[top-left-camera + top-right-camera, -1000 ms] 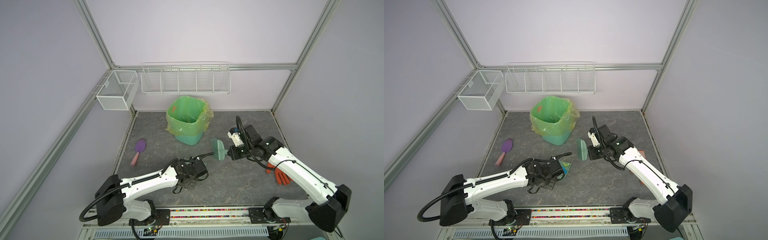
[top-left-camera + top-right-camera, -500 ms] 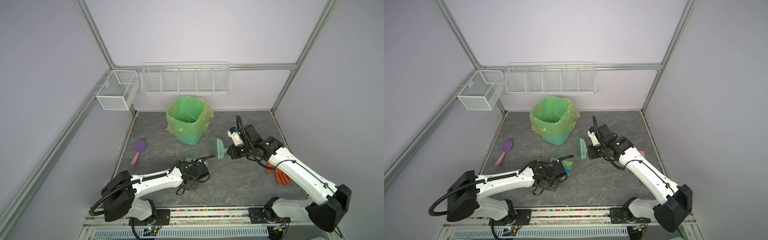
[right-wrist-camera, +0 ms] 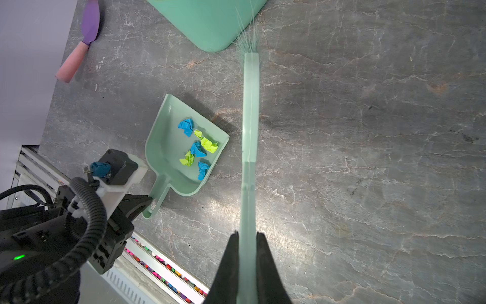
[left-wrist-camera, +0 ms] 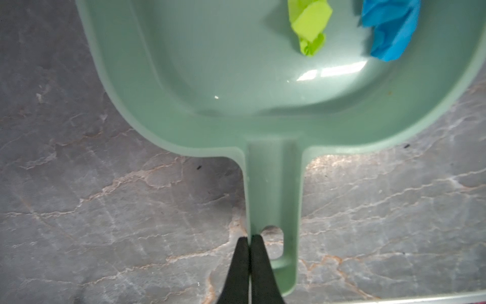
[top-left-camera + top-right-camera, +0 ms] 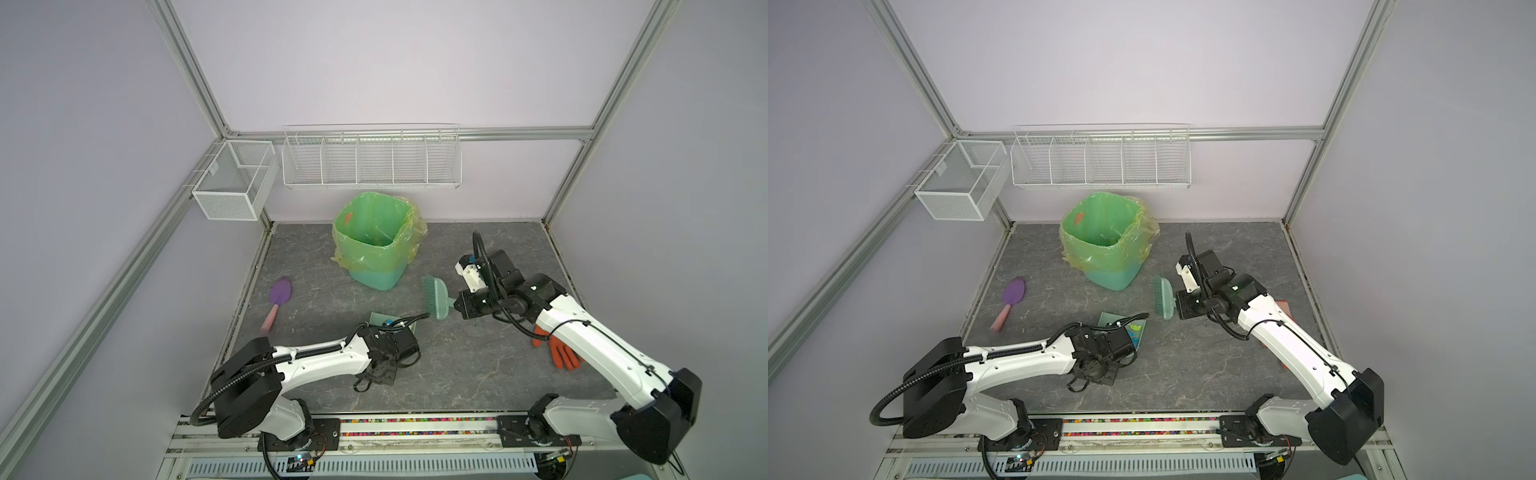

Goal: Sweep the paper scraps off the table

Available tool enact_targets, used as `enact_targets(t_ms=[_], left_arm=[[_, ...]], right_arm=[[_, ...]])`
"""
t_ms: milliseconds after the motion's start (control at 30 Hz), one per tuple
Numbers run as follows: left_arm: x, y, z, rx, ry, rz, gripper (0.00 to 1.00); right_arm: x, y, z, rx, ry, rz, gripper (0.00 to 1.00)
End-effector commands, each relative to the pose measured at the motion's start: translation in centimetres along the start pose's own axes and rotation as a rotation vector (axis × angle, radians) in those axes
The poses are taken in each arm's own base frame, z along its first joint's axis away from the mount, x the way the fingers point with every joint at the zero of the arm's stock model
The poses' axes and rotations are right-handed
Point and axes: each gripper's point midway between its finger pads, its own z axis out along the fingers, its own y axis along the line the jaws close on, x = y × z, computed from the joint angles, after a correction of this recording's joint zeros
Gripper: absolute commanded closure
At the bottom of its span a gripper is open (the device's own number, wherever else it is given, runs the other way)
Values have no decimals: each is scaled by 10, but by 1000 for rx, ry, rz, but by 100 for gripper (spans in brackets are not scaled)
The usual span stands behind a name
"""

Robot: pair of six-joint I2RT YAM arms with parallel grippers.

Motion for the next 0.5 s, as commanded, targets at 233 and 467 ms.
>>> enact_targets(t_ms=[233,467], left_arm=[[-1,1,-3,9,-1,-42,87],[-2,2,-10,12,-5,-44,80]], right_arm=[[0,0,6,-19,0,13,93],[0,-1,8,-20,3,15,93]])
